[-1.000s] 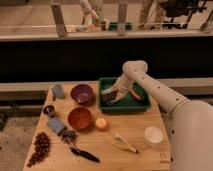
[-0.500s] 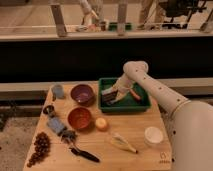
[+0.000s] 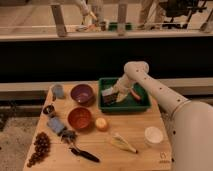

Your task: Place eraser in tray

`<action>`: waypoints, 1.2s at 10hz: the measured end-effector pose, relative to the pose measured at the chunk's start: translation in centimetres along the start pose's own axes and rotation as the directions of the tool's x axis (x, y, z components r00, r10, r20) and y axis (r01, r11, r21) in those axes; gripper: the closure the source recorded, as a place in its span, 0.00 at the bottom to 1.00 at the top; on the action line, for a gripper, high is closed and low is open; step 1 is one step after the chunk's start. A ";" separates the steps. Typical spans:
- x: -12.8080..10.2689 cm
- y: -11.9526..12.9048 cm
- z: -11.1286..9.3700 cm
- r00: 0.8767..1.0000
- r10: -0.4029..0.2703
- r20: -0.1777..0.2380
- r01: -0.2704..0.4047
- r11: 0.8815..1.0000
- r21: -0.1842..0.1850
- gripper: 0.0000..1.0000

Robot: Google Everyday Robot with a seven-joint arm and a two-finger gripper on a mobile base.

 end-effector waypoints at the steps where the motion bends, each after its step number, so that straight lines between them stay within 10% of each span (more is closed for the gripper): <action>1: -0.1 -0.1 0.1 1.000 0.002 -0.003 -0.002 1.000 -0.003 0.20; 12: 0.2 -0.2 0.1 1.000 0.005 -0.020 -0.005 1.000 -0.014 0.20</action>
